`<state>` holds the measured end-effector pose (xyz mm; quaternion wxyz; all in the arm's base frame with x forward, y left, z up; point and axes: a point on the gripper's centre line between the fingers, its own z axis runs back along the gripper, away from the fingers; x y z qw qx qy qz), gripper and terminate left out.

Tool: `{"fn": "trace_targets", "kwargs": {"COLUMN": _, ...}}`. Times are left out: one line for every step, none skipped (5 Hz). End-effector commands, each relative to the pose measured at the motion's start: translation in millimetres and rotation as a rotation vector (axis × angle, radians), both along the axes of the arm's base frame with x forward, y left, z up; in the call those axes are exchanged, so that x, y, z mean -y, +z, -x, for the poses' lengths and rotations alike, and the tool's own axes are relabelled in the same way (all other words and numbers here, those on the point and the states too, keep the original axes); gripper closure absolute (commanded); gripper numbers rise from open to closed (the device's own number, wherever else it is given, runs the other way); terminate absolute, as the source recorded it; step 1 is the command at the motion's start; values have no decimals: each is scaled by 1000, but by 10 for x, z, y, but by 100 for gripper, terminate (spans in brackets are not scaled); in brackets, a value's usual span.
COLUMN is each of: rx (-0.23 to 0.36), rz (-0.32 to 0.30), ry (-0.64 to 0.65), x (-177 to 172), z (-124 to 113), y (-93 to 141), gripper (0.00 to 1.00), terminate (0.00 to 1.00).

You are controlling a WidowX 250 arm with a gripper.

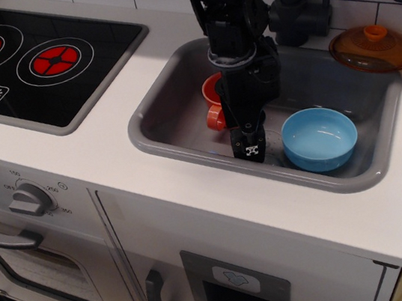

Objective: Put spoon in bowl sink

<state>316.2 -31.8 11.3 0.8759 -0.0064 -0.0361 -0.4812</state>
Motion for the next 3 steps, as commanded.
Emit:
{"fn": "trace_targets", "kwargs": {"rx": -27, "rz": 21, "ry": -37, "x": 134, "z": -136, "y": 32, "gripper": 0, "terminate": 0}}
{"fn": "trace_targets", "kwargs": {"rx": -41, "rz": 12, "ry": -45, "x": 183, "z": -125, "y": -56, "gripper": 0, "terminate": 0}}
{"fn": "trace_targets", "kwargs": {"rx": -26, "rz": -15, "ry": -51, "x": 199, "z": -101, "y": -138, "gripper": 0, "terminate": 0}}
